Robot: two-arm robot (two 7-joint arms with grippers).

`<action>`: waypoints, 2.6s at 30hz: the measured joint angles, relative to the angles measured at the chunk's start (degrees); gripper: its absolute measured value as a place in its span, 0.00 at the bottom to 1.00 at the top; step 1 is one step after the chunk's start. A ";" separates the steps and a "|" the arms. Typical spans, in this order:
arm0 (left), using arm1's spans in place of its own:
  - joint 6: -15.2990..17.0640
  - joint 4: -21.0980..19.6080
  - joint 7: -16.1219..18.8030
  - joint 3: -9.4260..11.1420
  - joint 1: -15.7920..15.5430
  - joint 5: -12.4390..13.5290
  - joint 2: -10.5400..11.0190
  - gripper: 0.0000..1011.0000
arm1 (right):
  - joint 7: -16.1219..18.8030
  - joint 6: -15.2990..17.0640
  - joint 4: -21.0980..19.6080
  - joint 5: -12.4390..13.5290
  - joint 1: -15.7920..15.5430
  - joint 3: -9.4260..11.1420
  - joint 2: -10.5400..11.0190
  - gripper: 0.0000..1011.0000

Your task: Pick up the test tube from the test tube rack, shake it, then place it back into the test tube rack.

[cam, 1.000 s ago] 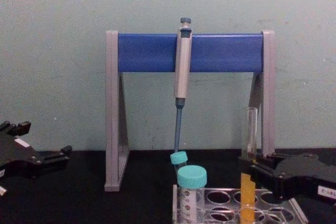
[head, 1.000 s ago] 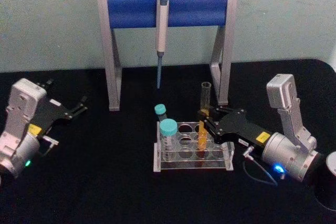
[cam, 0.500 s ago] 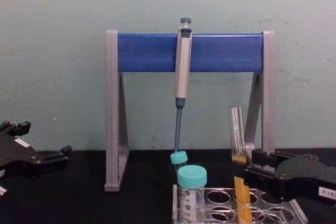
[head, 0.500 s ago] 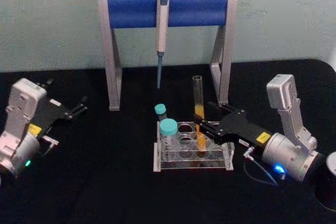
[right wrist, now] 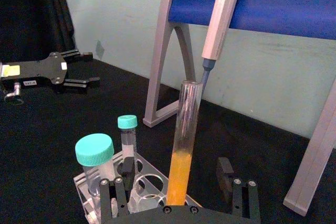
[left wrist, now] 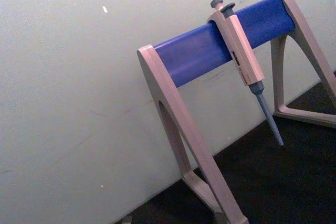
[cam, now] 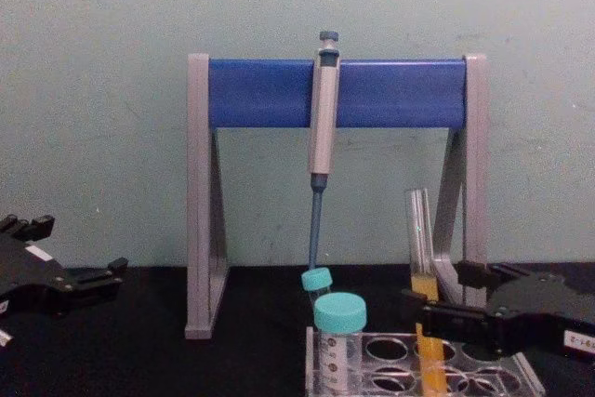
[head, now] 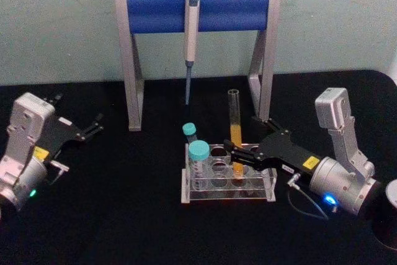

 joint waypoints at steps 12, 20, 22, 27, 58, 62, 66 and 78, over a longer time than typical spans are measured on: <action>0.00 0.00 0.00 0.00 0.00 0.00 0.00 0.99 | -0.25 -0.70 -2.24 0.49 -1.98 1.28 1.33 0.99; 0.00 0.00 0.00 0.00 0.00 0.00 0.00 0.99 | -4.35 -3.82 -6.82 0.26 -7.58 5.81 3.06 0.99; 0.00 0.00 0.00 0.00 0.00 0.00 0.00 0.99 | -6.75 -5.51 -7.39 -0.55 -9.24 7.50 2.51 0.99; 0.00 0.00 0.00 0.00 0.00 0.00 0.00 0.99 | -12.58 -9.29 -6.59 -2.98 -11.43 10.49 -0.18 0.99; 0.00 0.00 0.00 0.00 0.00 0.00 0.00 0.99 | -14.24 -7.85 5.26 -8.86 -9.63 10.98 -6.04 0.99; 0.00 0.00 0.00 0.00 0.00 0.00 0.00 0.99 | -14.28 -7.85 5.19 -8.84 -9.63 10.99 -6.03 0.99; 0.00 0.00 0.00 0.00 0.00 0.00 0.00 0.99 | -14.35 -7.86 5.12 -8.83 -9.65 11.01 -6.00 0.99; 0.00 0.00 0.00 0.00 0.00 0.00 0.00 0.99 | -14.52 -7.87 5.01 -8.77 -9.72 11.02 -5.95 0.99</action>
